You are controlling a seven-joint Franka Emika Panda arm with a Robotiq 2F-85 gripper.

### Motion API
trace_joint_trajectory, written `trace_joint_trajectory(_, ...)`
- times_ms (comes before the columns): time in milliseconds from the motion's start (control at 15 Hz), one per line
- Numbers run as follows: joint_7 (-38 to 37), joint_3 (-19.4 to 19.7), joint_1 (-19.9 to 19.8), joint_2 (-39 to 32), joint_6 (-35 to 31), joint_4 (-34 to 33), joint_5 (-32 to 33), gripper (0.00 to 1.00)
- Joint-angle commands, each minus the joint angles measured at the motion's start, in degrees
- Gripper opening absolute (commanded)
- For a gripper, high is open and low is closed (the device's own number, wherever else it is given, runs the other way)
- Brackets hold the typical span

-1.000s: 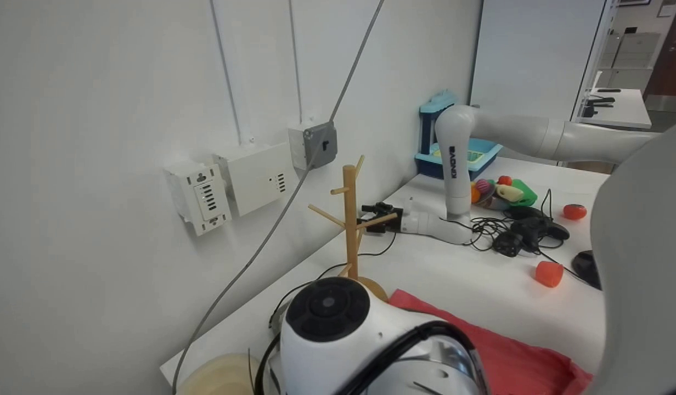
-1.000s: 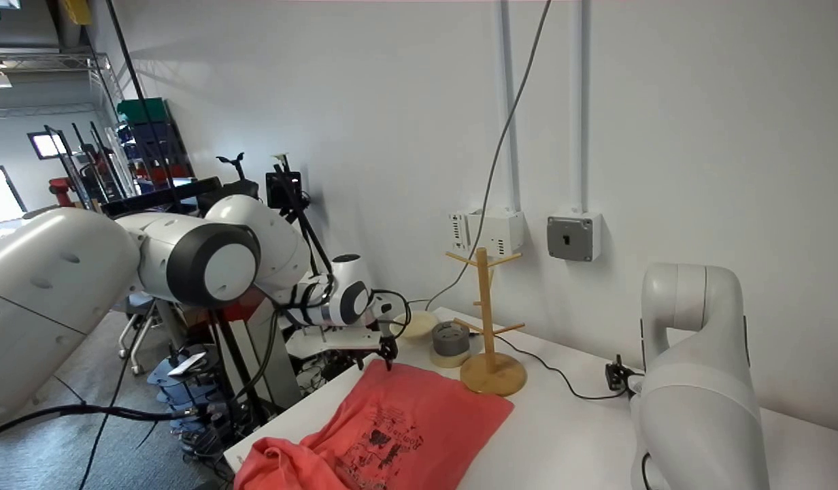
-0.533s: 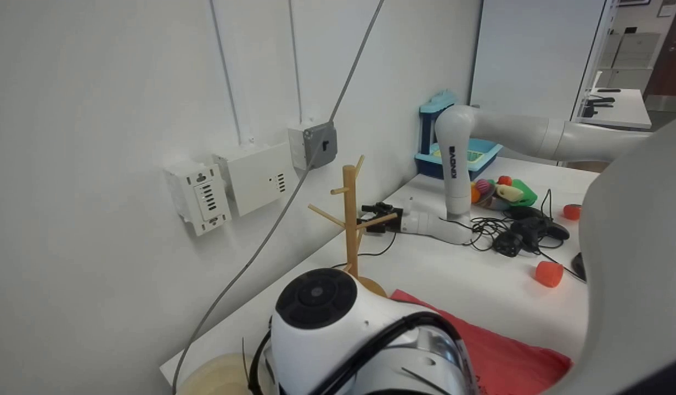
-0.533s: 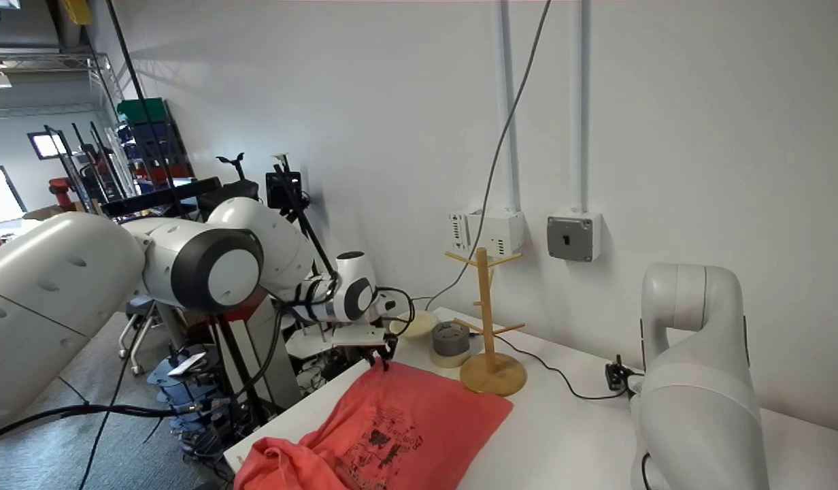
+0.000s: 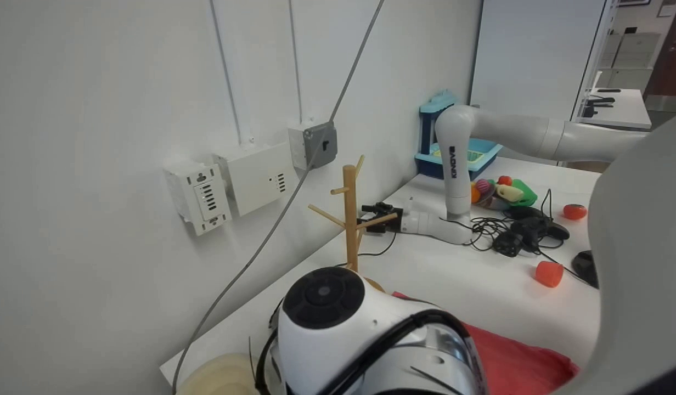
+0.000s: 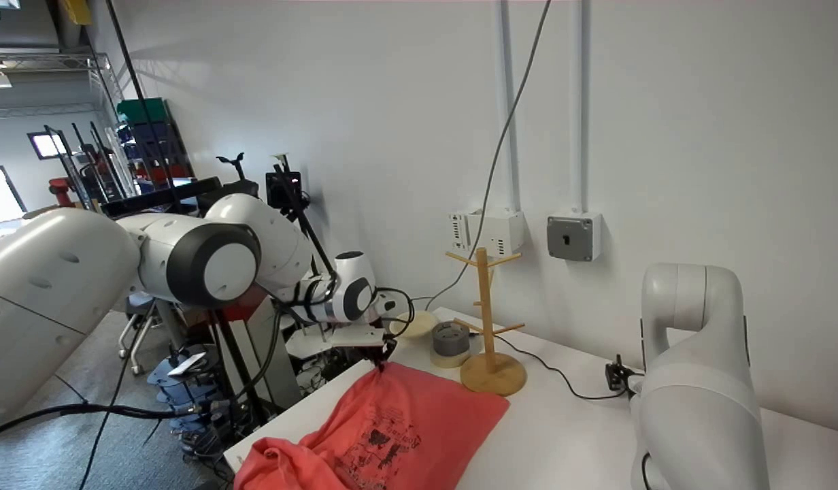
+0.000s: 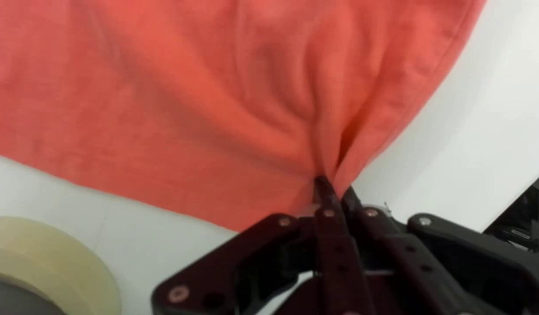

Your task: Fold the sweatshirt

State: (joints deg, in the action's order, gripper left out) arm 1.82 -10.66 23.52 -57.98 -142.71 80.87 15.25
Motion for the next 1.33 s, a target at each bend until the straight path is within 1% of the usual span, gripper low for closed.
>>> trace_joint_trajectory(0,-3.77,2.13,0.44,8.11,-6.64,13.02,-0.29,0.01)
trace_joint_trajectory(200,-8.11,4.17,1.17,12.80,-13.47,21.13,-0.21,0.01)
trace_joint_trajectory(333,-11.69,6.26,2.26,16.04,-18.50,26.82,-0.15,0.01)
trace_joint_trajectory(533,-17.29,10.49,5.12,20.69,-26.46,35.71,-0.36,0.01)
trace_joint_trajectory(667,-20.67,13.89,7.97,23.66,-31.60,41.81,-0.94,0.01)
trace_joint_trajectory(800,-23.36,17.91,11.78,26.41,-36.49,48.10,-1.98,0.01)
trace_joint_trajectory(933,-24.40,21.74,15.86,28.83,-40.49,54.54,-4.23,0.01)
trace_joint_trajectory(1000,-27.34,22.46,16.27,30.24,-41.51,57.83,-1.75,0.01)
trace_joint_trajectory(1200,-29.08,28.51,22.13,34.95,-43.88,67.87,-1.95,0.01)
trace_joint_trajectory(1267,-28.51,30.72,23.82,37.21,-43.54,71.16,-1.57,0.01)
